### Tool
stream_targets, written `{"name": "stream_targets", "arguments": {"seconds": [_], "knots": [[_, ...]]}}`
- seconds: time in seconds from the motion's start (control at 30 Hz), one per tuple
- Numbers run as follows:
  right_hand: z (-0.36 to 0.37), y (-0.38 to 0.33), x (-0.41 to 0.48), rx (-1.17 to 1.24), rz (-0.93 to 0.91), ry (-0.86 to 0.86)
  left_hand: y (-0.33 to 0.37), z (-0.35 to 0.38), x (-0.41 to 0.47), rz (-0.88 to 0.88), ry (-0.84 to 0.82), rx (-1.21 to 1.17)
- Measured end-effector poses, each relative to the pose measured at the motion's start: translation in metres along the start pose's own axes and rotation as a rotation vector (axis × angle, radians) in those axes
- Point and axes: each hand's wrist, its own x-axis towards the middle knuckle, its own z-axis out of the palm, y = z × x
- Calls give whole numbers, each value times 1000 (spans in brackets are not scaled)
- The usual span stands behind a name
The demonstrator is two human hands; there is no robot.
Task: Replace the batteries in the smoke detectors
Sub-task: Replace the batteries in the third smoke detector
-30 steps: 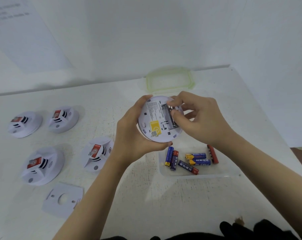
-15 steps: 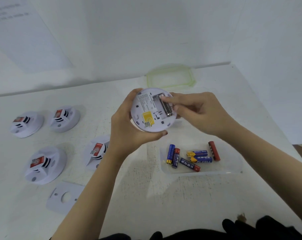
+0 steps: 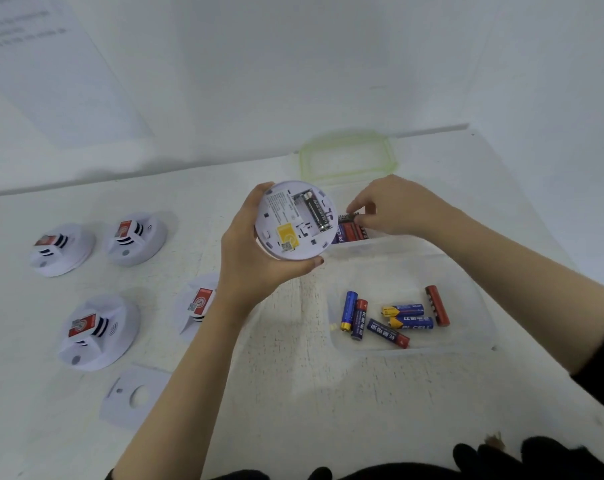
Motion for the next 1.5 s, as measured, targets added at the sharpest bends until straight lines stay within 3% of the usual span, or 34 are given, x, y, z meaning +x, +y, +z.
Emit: {"name": "stream_targets", "arguments": {"seconds": [0.2,0.5,0.57,0.67,0.77,0.87,0.97,1.2,1.5], "knots": [[4,-13,6,-243,-20,59,-5,-3,-4,5,14,15],[1,-10,3,-182,34,93,-8,-4,-6,23,7,8],[-6,-8,-5,-83,47,120,-9,-4,-6,21,5,-1],[-15,-7,-18,301,29,173,-11,-4,-7,11,-1,-2],[-22,-17,-37,630,-65,187,-9,-3,-6,12,-20,1],[-22,-30,-53,771,-183,290,-6,0,-6,12,-43,-20],[-12,-40,-63,701,-262,466,-3,3,-7,-6,-59,-73],[10,-43,-70,258,-474,697,5,7,-9,22,-111,-89],[24,-32,-79,188,-620,647,10,3,-13,4,-91,-128]]}}
